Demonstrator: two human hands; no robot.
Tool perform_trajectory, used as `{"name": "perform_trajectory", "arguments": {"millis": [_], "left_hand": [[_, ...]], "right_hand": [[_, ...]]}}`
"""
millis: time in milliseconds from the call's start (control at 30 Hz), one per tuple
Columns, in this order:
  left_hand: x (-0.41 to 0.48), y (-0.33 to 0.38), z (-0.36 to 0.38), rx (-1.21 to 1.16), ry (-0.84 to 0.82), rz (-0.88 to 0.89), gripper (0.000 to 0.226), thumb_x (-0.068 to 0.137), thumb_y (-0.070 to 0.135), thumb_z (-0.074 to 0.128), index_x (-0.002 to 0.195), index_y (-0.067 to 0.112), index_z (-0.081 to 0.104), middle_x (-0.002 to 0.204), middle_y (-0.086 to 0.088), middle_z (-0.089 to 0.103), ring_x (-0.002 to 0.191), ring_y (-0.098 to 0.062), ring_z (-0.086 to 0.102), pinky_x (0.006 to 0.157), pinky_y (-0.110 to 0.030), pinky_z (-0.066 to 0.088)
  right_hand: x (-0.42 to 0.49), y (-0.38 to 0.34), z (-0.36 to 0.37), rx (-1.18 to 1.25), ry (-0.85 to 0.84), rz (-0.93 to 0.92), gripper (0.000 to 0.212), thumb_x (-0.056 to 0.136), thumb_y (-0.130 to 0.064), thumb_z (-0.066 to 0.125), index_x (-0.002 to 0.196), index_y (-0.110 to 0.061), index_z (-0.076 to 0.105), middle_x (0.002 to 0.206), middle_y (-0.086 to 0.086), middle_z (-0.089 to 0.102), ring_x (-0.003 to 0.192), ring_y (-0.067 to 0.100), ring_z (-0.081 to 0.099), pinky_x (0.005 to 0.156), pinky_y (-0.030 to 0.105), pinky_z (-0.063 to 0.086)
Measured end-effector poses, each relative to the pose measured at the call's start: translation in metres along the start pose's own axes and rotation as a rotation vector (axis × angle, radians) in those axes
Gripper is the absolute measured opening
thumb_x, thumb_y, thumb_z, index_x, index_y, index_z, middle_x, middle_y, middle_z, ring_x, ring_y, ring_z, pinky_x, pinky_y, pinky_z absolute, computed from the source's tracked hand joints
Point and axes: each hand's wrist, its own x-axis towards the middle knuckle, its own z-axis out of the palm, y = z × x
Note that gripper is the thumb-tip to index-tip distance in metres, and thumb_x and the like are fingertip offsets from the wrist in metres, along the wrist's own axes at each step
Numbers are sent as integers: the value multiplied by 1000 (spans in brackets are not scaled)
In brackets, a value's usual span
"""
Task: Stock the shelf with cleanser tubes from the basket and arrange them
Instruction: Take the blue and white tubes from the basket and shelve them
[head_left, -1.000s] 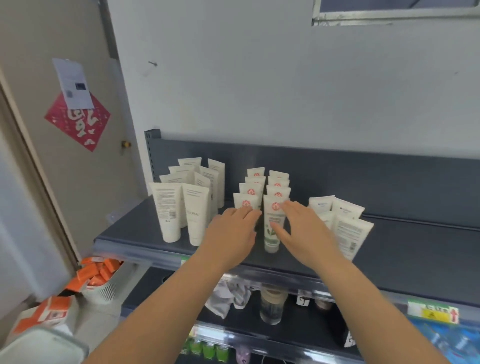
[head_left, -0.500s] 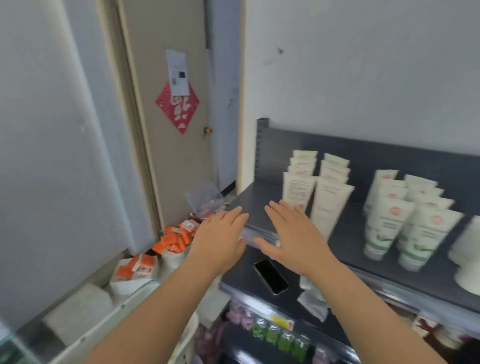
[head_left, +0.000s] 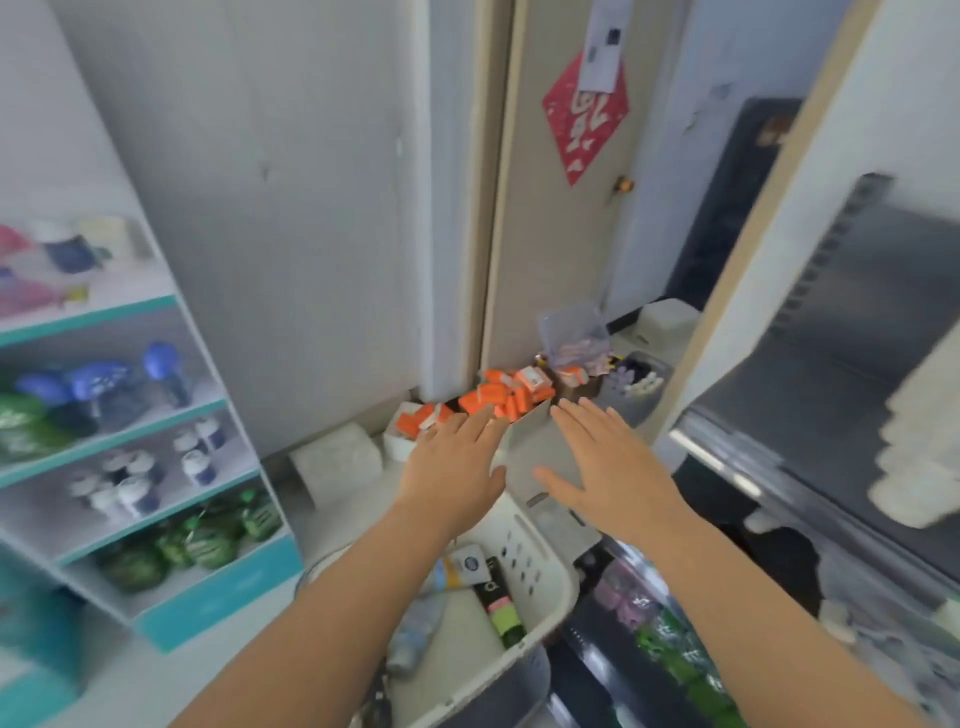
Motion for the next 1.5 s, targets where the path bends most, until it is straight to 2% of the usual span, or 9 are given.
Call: {"name": "perform_trajectory", "arguments": {"millis": [167,600,833,933,1067,1200,1333,1400,1500], "left_hand": [[-21,-43,40,-2,-124,-149,59,98,41,40,152,25,21,161,4,18,143,-20,25,110,-37,33],[-84,-92,200,-173,-575,-589,57,96,27,47,148,24,25,155,2,26,138,-24,31,107,-39,37],[-108,-97,269,-340,-752,-797,57,94,28,42,149,21,27,152,-4,35,133,-28,39,105,-39,36],[-113,-101,288,-374,-745,-878,52,95,33,41,144,19,34,140,-8,48,125,-29,46,100,-39,39],[-112,-101,314,-439,-681,-960,45,91,42,48,131,23,46,129,-3,56,118,-25,50,98,-39,42],[-102,-95,332,-493,-663,-1075,42,85,39,60,123,23,50,125,-2,54,117,-25,52,98,-41,39],[-101,-90,343,-684,-680,-1203,47,80,35,71,119,18,52,114,-4,55,108,-24,58,91,-36,49],[-106,-88,342,-749,-682,-1216,43,79,28,72,115,12,55,114,-6,57,102,-23,61,87,-34,53],[-114,-89,335,-707,-699,-1167,36,79,22,68,111,15,52,114,-8,58,102,-25,61,88,-38,54]], "right_hand": [[33,-14,51,65,-132,-92,78,94,-61,36,153,-13,18,161,3,17,149,19,11,122,34,9],[59,-22,239,158,-607,-187,64,96,-48,45,149,-15,28,151,3,36,135,21,37,113,36,32],[45,-15,340,357,-908,201,47,90,-36,56,131,-14,49,125,7,58,113,24,55,96,38,48],[49,-11,374,469,-828,397,37,85,-37,60,116,-16,59,110,5,65,103,25,61,90,42,53],[64,-12,404,477,-727,706,69,77,-52,67,127,-8,51,128,15,54,116,35,53,94,48,49],[69,-21,405,707,-746,909,40,81,-41,74,86,-8,54,94,6,62,90,26,59,81,36,51],[67,-20,406,935,-671,989,16,88,-20,69,93,-5,65,103,16,69,94,32,65,85,44,56],[66,-20,392,1086,-636,1007,12,92,-14,62,101,-6,60,107,15,66,98,33,65,71,38,59],[61,-17,363,1093,-566,847,4,95,-13,58,97,-12,54,105,10,64,94,29,66,64,37,60]]}}
